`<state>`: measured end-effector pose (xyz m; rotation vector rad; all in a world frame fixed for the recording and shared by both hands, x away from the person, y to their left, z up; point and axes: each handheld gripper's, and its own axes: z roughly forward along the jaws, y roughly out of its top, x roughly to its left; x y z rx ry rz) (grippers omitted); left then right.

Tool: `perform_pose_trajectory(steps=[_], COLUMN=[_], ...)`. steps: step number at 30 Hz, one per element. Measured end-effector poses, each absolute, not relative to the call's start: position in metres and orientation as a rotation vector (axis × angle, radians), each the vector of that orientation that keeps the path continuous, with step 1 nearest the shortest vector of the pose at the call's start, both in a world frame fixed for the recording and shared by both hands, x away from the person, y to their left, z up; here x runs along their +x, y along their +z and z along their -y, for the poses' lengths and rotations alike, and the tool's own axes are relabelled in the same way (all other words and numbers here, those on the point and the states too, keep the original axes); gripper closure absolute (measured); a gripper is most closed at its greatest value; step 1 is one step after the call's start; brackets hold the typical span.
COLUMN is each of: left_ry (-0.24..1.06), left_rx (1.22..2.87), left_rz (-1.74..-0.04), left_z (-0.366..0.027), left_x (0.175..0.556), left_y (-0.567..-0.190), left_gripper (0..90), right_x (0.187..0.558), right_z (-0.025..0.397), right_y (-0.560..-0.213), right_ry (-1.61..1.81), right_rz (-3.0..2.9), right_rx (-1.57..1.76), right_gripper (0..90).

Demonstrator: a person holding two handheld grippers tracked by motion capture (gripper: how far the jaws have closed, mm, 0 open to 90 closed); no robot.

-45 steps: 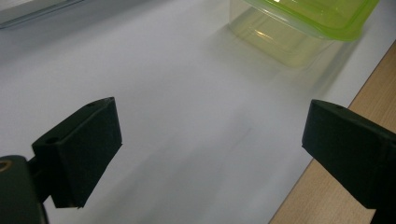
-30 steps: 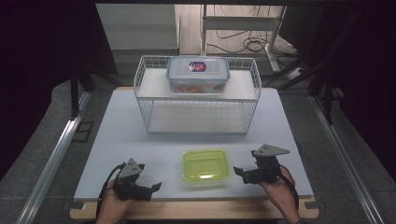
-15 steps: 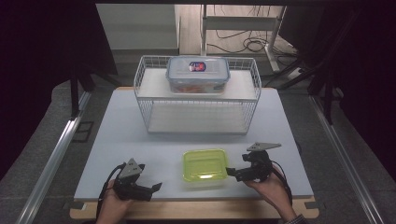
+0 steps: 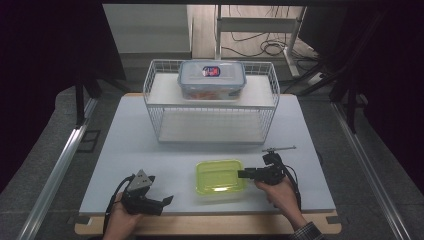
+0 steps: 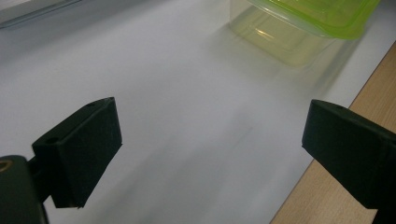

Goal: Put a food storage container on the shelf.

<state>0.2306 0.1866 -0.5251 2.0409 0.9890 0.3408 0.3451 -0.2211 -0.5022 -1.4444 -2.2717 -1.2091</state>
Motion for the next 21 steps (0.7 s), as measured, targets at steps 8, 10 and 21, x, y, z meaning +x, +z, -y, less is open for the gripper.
perform_pose_trajectory(steps=[8, 10, 21], left_ry=[0.342, 0.342, 0.347], left_rx=[2.044, 2.042, 2.039], left_rz=[-0.987, -0.987, -0.986], left_z=[-0.187, -0.187, -0.188], left_x=[0.231, 0.231, 0.230], left_y=[-0.525, -0.525, -0.524], left_gripper=[4.8, 4.9, 4.9], right_x=[0.357, 0.359, 0.360], right_z=[0.224, 0.224, 0.224], right_y=[-0.510, -0.511, -0.503], right_ry=[-1.141, -1.143, -1.178], right_rz=[2.046, 2.013, 2.021], right_rx=[-1.488, -1.470, -1.431], right_gripper=[76.2, 79.2, 80.1])
